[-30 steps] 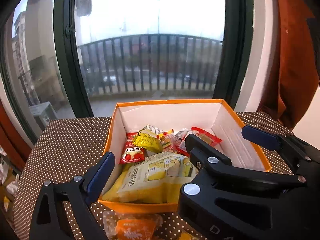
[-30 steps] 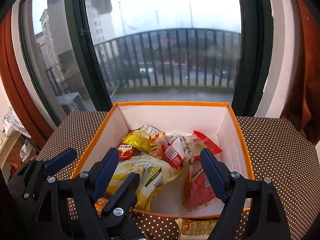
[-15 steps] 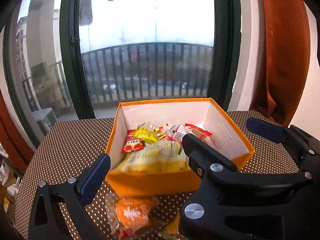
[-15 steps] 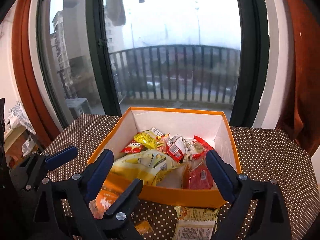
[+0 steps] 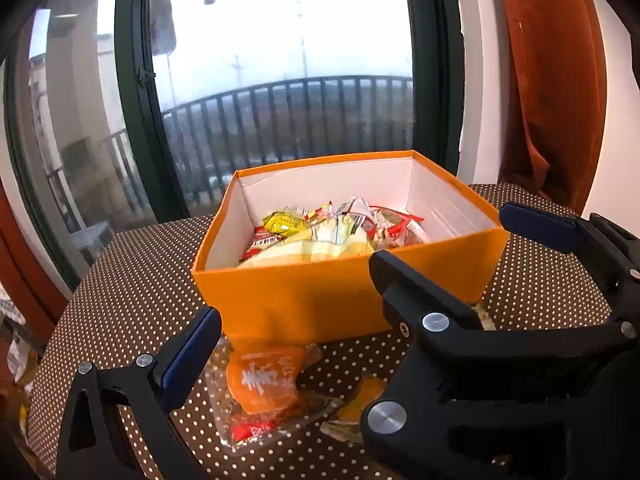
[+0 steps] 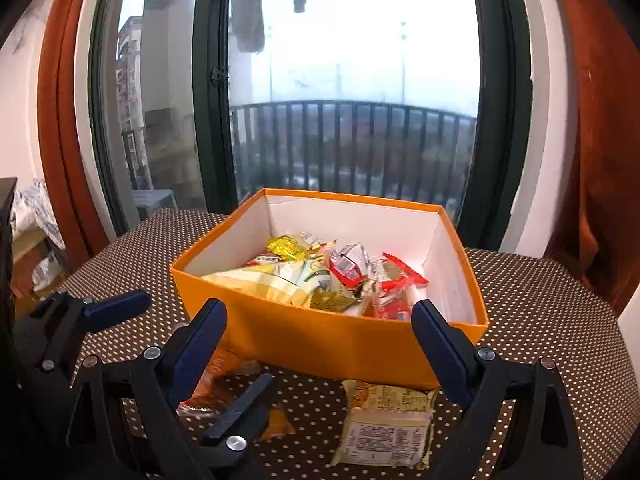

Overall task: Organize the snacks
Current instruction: 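Withdraw both open tools from the box toward the remaining snacks, then grasp the orange meat-snack packet with the left tool while the right tool grasps a yellow biscuit pack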

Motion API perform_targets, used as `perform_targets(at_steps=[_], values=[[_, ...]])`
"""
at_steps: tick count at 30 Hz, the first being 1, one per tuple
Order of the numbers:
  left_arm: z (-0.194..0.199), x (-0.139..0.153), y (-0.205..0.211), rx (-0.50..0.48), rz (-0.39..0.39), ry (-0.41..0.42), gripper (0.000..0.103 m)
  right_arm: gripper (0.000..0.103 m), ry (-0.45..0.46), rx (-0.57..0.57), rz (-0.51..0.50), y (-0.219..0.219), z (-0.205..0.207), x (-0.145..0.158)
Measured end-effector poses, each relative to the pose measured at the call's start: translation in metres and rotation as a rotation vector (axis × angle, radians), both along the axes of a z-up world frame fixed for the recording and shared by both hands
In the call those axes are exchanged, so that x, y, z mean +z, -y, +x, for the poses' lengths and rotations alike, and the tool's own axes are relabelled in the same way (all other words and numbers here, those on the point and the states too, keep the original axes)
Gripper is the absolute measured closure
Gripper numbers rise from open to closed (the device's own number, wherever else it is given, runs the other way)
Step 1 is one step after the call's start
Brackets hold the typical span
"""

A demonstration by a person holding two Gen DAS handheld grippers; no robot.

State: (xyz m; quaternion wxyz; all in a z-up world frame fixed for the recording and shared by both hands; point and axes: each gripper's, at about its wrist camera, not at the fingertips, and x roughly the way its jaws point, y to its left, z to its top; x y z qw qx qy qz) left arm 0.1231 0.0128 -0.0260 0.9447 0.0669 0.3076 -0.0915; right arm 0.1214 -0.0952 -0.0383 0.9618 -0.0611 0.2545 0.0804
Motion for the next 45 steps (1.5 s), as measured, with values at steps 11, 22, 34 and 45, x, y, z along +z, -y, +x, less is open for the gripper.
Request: perform_targets(at_steps=[11,22,34,45], values=[[-0.019,-0.036,0.012,0.002,0.008,-0.038,0.003,0.008,-0.158,-0.038,0.027,0.017,-0.011,-0.037],[-0.021,-0.071,0.023,0.043,-0.031,-0.172,0.006,0.008,-0.236,-0.104,0.023,0.037,-0.014,-0.068],[-0.017,-0.090,0.042,0.013,-0.034,-0.226,0.008,0.008,-0.310,-0.175,0.040,0.059,0.001,-0.093],[0.011,-0.093,0.055,0.007,0.010,-0.261,0.009,0.008,-0.354,-0.222,0.121,0.076,0.027,-0.103]])
